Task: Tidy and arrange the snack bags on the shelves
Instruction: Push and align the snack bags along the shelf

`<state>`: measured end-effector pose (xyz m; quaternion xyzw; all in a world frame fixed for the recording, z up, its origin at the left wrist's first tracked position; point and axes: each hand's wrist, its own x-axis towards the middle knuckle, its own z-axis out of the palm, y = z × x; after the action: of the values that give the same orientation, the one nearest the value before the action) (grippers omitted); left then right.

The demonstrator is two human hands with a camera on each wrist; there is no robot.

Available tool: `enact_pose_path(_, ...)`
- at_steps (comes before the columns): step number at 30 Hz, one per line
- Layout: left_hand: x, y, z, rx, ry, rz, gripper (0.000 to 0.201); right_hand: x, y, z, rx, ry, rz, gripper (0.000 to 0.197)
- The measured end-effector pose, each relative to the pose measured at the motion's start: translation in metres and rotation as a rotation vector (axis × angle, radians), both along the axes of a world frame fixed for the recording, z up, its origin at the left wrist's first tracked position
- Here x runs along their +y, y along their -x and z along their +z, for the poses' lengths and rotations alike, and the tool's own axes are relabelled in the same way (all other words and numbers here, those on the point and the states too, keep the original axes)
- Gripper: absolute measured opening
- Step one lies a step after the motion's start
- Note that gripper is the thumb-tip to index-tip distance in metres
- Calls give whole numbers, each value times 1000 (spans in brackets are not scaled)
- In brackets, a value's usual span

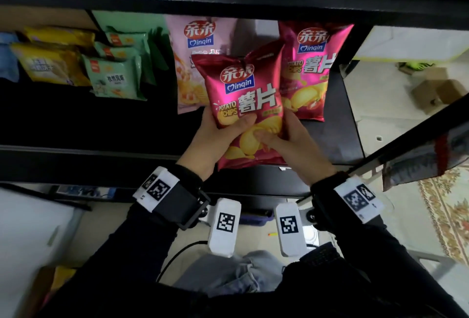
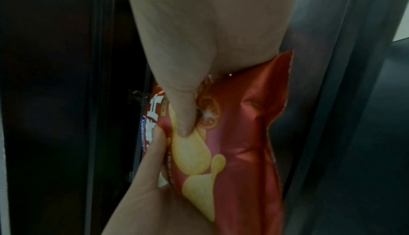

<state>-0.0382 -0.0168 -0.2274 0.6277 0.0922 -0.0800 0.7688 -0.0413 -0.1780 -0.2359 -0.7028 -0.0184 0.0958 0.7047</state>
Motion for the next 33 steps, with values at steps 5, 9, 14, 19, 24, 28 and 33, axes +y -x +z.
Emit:
enact_pose_path(5,24,-7,-4,-109,-37,290,47,15,-21,-14,-79,50,65,53)
enact_pose_path(9,65,-11,-4,-136,29,615,51,13,-32,-40,-66,236,72,29)
enact_pose_path(14,117,-18,-4,-132,10,813,54,8,-31,-54,-76,377,96,23)
enact_pose_path(19,134,-28,-19,71,-87,793,78,7,-30,-51,-84,355,83,24)
enact_pose_path(24,134,-27,-32,88,-152,757,99,2,-28,-50,-76,316,71,24)
enact_pose_path(28,136,-28,-32,133,-448,854,109,2,-28,-52,-68,299,64,25)
enact_pose_path(33,124,-28,-18,-53,-704,1031,92,3,-27,-52,-71,284,53,26)
